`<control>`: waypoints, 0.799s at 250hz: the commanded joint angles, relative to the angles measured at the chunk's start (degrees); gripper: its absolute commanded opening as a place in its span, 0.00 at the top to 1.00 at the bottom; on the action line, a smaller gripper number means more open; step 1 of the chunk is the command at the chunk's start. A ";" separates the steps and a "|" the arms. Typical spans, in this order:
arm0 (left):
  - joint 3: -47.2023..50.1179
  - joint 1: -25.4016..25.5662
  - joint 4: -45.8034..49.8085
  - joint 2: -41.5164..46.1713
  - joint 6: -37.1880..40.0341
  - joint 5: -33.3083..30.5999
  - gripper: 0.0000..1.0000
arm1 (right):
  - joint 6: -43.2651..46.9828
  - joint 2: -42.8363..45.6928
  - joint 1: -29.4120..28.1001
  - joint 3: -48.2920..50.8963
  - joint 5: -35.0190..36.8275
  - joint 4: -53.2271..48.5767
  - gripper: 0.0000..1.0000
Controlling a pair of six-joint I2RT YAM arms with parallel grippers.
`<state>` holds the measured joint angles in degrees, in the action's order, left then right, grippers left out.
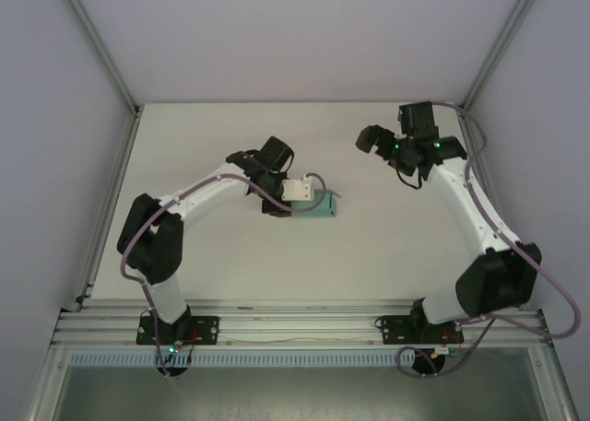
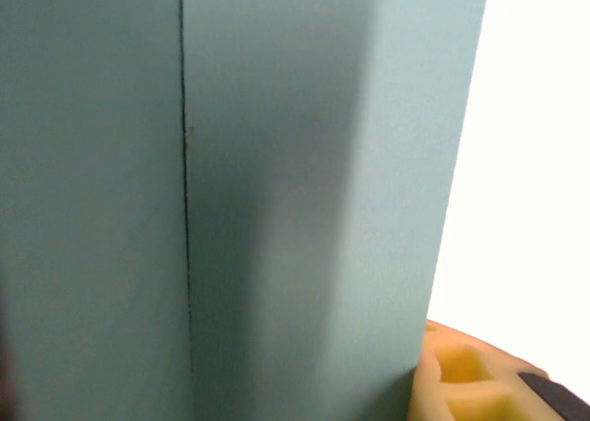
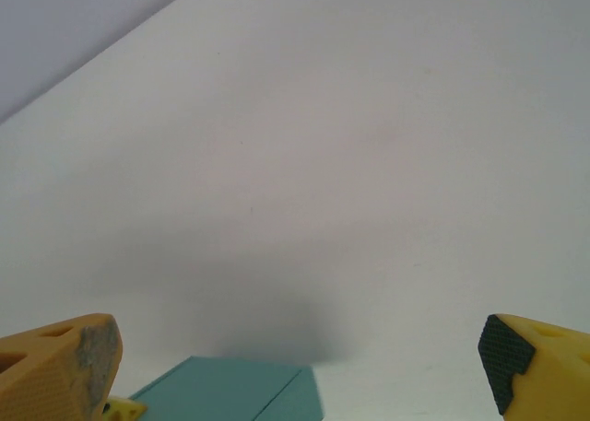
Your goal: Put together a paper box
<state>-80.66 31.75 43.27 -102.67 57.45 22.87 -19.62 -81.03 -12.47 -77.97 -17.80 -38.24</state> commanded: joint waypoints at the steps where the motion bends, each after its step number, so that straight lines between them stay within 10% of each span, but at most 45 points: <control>1: -6.16 -1.06 15.75 -4.32 5.26 6.20 0.66 | 15.39 5.13 -0.41 9.09 0.74 13.04 0.00; 67: -12.24 -2.72 22.26 -11.16 5.16 8.21 0.64 | 29.58 8.07 -3.09 16.36 -16.75 18.77 0.01; 200: -19.69 -3.01 24.39 -18.53 -2.29 6.14 0.63 | 44.95 -3.42 -14.70 12.65 -7.41 9.06 0.49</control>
<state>-100.47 28.82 65.36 -117.89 56.93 29.41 23.68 -84.01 -26.61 -63.22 -29.19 -29.17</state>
